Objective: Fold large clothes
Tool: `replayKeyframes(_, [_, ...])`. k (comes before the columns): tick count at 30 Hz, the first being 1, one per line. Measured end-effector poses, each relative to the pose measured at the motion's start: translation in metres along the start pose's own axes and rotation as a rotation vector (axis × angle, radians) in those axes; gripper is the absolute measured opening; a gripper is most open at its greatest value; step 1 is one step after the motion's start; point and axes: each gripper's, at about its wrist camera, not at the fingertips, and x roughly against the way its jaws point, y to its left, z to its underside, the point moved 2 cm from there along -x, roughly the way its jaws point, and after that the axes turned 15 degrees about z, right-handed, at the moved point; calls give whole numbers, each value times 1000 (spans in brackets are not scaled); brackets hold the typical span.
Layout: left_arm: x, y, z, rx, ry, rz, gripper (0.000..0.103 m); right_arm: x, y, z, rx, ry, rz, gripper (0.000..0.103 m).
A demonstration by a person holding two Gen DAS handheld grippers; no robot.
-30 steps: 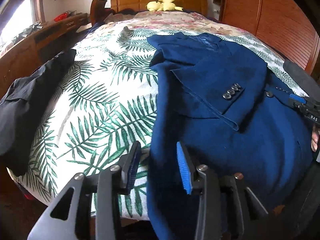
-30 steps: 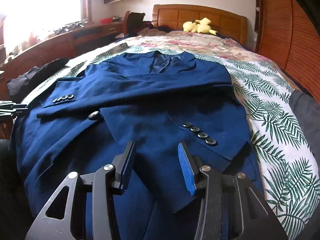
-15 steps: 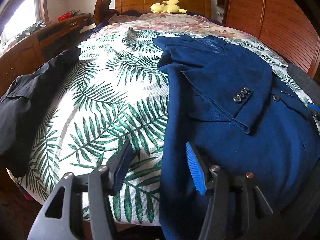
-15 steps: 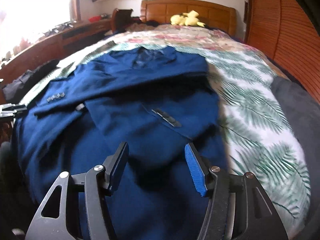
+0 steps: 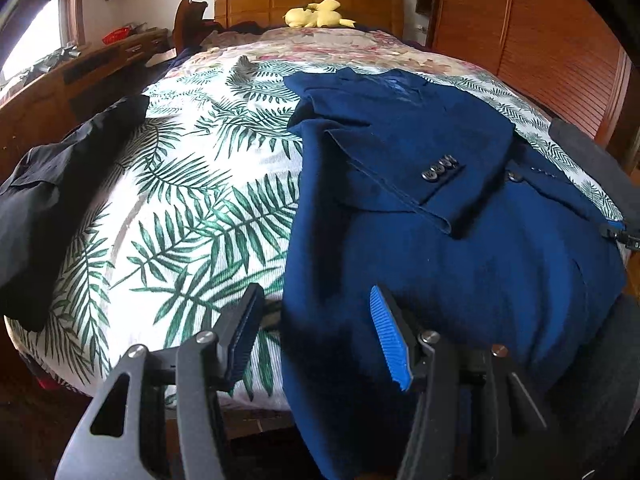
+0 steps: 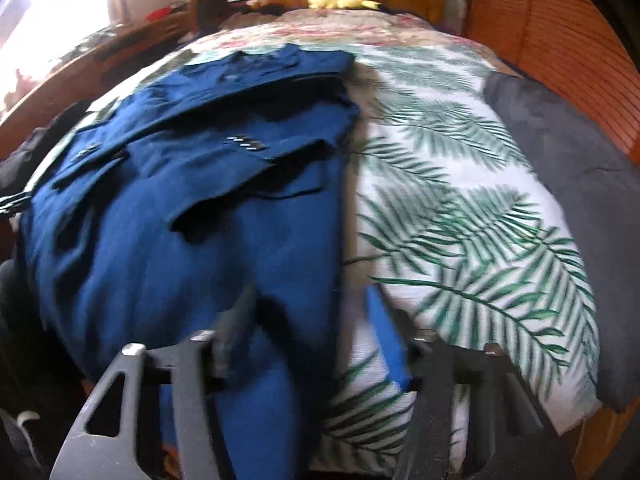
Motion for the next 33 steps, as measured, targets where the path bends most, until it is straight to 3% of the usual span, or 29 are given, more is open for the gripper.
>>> replayKeyframes(7, [7, -1, 9, 28, -26, 55, 51, 12, 23, -9, 35, -45, -47, 25])
replayKeyframes(17, [12, -6, 23, 4, -20, 41, 46, 3, 11, 6, -5, 10, -30, 27])
replayKeyframes(20, [12, -9, 22, 11, -25, 44, 37, 2, 11, 8, -13, 18, -39, 28])
replayKeyframes(22, [12, -10, 21, 14, -27, 50, 34, 4, 13, 7, -1, 6, -58, 22])
replayKeyframes(23, [11, -12, 20, 13, -26, 52, 34, 7, 15, 5, 3, -11, -67, 13])
replayKeyframes(27, [9, -14, 21, 1, -23, 40, 34, 23, 27, -2, 14, -72, -103, 12])
replayKeyframes(33, [9, -12, 22, 3, -26, 49, 34, 8, 31, -1, 17, -13, -68, 16])
